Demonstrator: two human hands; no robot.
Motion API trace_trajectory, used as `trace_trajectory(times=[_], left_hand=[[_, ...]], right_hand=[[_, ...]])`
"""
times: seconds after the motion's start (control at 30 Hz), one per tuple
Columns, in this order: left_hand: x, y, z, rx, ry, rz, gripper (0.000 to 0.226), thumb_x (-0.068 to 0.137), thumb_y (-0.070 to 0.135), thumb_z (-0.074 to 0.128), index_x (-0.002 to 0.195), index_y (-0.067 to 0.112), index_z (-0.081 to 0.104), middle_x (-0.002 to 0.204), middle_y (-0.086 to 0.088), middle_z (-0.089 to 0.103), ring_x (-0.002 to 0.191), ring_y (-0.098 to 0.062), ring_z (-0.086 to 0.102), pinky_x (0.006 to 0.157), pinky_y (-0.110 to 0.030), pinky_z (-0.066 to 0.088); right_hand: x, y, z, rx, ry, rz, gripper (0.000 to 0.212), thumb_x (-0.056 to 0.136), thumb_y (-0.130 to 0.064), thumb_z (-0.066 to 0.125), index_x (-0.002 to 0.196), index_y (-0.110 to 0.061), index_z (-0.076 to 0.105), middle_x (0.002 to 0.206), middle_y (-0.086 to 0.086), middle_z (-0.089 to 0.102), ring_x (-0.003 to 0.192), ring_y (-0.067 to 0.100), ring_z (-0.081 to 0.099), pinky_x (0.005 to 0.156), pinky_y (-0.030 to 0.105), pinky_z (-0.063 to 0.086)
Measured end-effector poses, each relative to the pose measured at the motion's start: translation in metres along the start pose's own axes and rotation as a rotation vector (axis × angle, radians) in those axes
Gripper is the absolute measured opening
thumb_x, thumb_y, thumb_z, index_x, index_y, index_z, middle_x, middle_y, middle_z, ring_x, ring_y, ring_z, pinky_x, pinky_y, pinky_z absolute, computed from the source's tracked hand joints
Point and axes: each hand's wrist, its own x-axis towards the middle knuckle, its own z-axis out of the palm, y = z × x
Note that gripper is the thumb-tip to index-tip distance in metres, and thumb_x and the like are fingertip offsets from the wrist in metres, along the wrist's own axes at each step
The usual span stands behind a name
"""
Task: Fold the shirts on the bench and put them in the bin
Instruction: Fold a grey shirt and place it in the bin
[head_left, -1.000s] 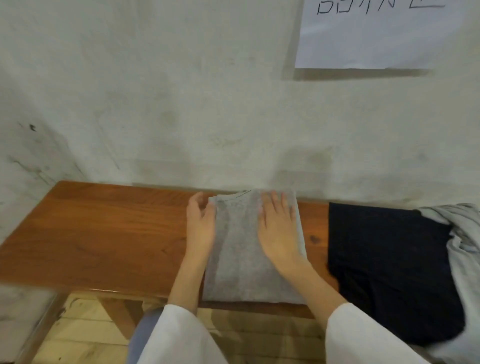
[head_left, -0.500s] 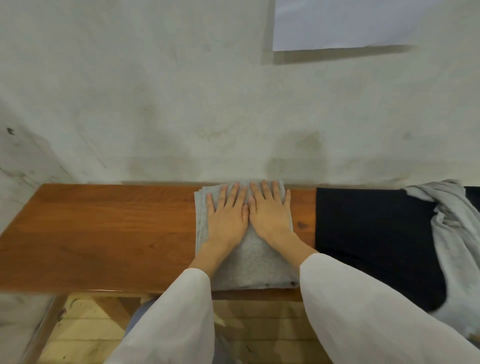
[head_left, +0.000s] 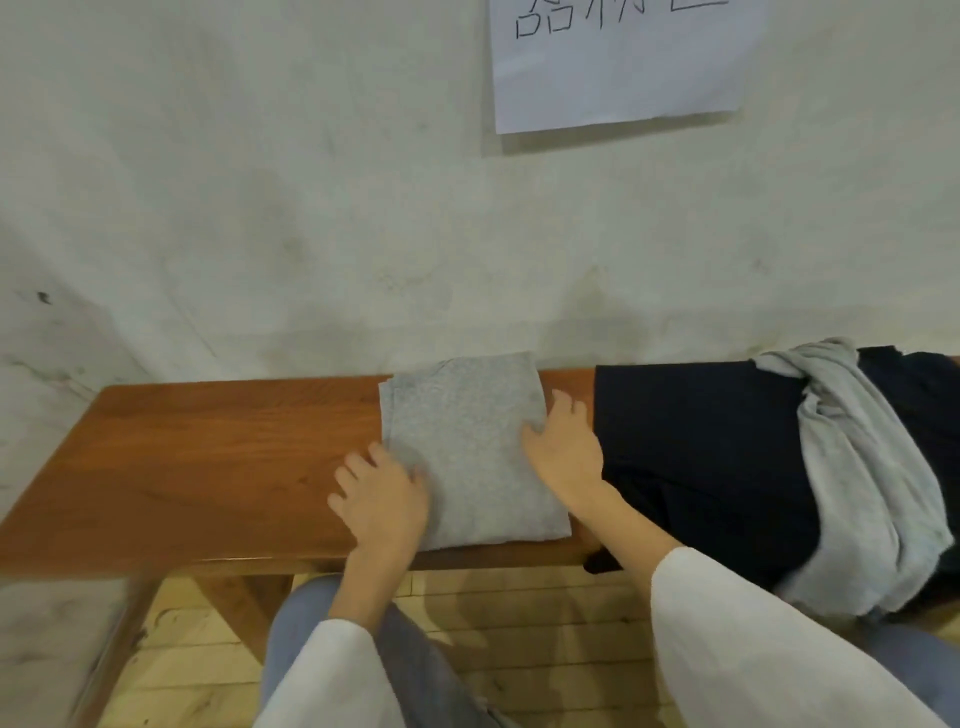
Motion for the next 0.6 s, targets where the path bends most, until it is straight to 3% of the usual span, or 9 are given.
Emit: trace_trajectory(times=[0.1,0.17,0.23,0.3,0.4,0.5,0.53,0.6], left_hand=[[0.015,-0.016,-0.012,-0.173,-0.21,-0.14,0.058,0.087,0.046,0.059,0.122,0.001,0.046,0.121,-0.017,0.052,0.111,-0.036,0.052,0.091,-0.042,0.046],[0.018,-0.012,-0.019,-0.284,-0.323,-0.087,0.044,0.087,0.037,0.061,0.111,0.001,0.054,0.111,-0.015,0.06,0.1,-0.033,0.058,0.083,-0.036,0.049],[0.014,-0.004,-0.027,-0.394,-0.321,-0.045,0.026,0.091,0.029,0.057,0.095,0.004,0.056,0.1,-0.013,0.061,0.091,-0.029,0.057,0.075,-0.032,0.045],[0.011,0.003,-0.031,-0.655,-0.322,-0.053,0.018,0.093,0.023,0.055,0.089,0.005,0.056,0.094,-0.01,0.062,0.089,-0.027,0.058,0.08,-0.036,0.047],[0.003,0.011,-0.04,-0.966,-0.431,-0.077,0.024,0.091,0.01,0.059,0.114,0.006,0.05,0.117,-0.015,0.06,0.098,-0.03,0.062,0.086,-0.044,0.053],[-0.011,0.02,-0.05,-1.056,-0.577,0.07,0.067,0.089,-0.002,0.057,0.142,0.025,0.027,0.133,0.003,0.038,0.115,-0.027,0.05,0.077,-0.036,0.054],[-0.016,0.025,-0.055,-1.067,-0.649,0.137,0.076,0.089,-0.005,0.055,0.147,0.031,0.021,0.134,0.007,0.033,0.117,-0.025,0.05,0.072,-0.031,0.054],[-0.032,0.05,-0.064,-1.016,-0.845,0.257,0.074,0.088,-0.01,0.051,0.143,0.036,0.032,0.137,0.007,0.034,0.1,-0.026,0.062,0.06,-0.03,0.057]], right_hand=[[0.011,-0.002,-0.012,0.135,-0.215,0.176,0.046,0.093,-0.036,0.053,0.122,-0.001,0.044,0.1,0.005,0.054,0.085,0.022,0.057,0.067,0.032,0.049],[0.014,-0.003,-0.012,0.289,-0.283,0.221,0.036,0.09,-0.032,0.059,0.111,-0.005,0.051,0.1,0.006,0.06,0.088,0.024,0.062,0.077,0.036,0.054],[0.013,-0.006,-0.011,0.425,-0.3,0.247,0.032,0.087,-0.03,0.06,0.108,-0.006,0.055,0.106,0.009,0.064,0.094,0.027,0.064,0.087,0.043,0.054],[0.009,-0.006,-0.013,0.445,-0.268,0.193,0.032,0.091,-0.03,0.054,0.113,-0.006,0.054,0.108,0.008,0.063,0.094,0.024,0.062,0.089,0.041,0.053],[-0.002,0.004,-0.025,0.482,-0.197,0.145,0.037,0.097,-0.02,0.047,0.129,-0.004,0.035,0.12,0.012,0.053,0.095,0.021,0.054,0.081,0.033,0.049],[-0.014,0.021,-0.049,0.568,-0.195,0.101,0.057,0.099,-0.011,0.04,0.149,-0.019,0.013,0.136,0.003,0.042,0.115,0.024,0.048,0.097,0.036,0.043],[-0.017,0.027,-0.059,0.597,-0.198,0.081,0.057,0.101,-0.014,0.037,0.151,-0.025,0.012,0.142,0.002,0.038,0.124,0.025,0.045,0.105,0.038,0.038],[-0.029,0.05,-0.086,0.61,-0.174,0.074,0.048,0.103,-0.019,0.032,0.149,-0.029,0.025,0.148,0.002,0.037,0.126,0.024,0.044,0.108,0.039,0.038]])
